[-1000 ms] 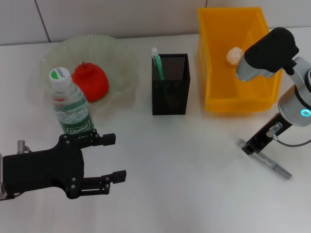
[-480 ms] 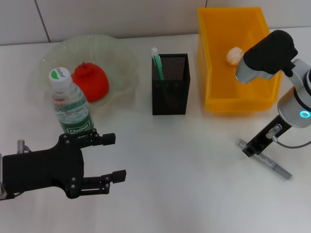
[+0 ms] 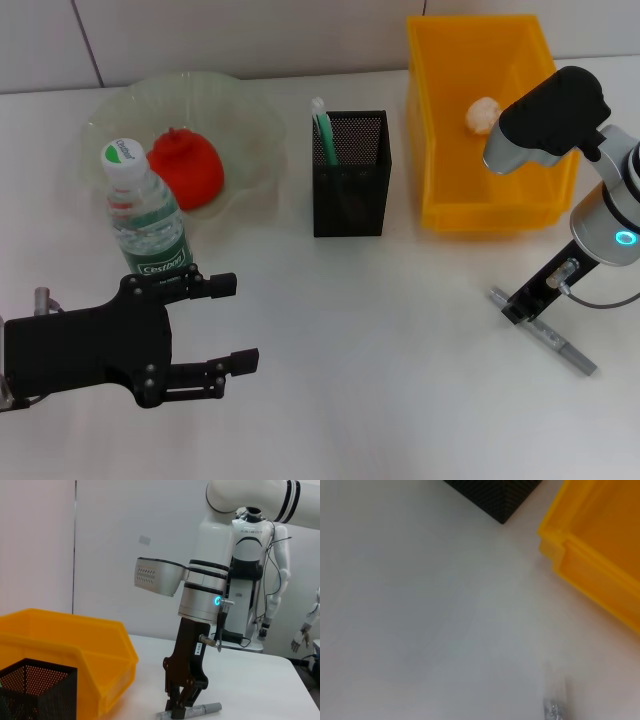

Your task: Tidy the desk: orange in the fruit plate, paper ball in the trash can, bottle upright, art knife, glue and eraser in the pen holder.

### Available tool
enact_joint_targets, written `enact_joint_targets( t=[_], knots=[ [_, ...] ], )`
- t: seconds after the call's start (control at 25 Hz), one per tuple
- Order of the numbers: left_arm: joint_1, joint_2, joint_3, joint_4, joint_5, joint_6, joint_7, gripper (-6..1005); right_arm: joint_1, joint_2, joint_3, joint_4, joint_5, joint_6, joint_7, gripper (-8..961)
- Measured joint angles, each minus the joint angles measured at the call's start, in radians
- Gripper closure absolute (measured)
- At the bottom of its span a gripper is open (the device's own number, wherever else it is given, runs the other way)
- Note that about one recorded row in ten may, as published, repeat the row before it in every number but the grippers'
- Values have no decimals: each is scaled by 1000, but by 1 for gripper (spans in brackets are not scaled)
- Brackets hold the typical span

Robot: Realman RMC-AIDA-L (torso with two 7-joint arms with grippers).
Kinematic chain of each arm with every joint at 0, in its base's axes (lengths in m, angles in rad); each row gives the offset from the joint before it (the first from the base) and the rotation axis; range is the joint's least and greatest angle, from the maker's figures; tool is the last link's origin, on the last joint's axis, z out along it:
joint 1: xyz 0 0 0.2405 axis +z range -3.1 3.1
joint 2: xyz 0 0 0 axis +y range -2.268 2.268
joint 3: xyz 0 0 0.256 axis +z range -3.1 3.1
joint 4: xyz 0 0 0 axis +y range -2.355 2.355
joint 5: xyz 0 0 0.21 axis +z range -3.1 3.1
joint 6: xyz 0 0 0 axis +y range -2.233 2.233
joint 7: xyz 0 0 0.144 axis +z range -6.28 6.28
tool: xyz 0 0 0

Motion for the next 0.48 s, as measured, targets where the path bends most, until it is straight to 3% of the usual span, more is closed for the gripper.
enact_joint_targets(
  t=[0.12,0.48],
  knots=[
    [0,0,-1,0,0,0,0,189,0,0,0,-2,0,0,0,814],
    [0,0,-2,0,0,0,0,189,-12,2,-1,-89,17,-23,3,819]
  ],
)
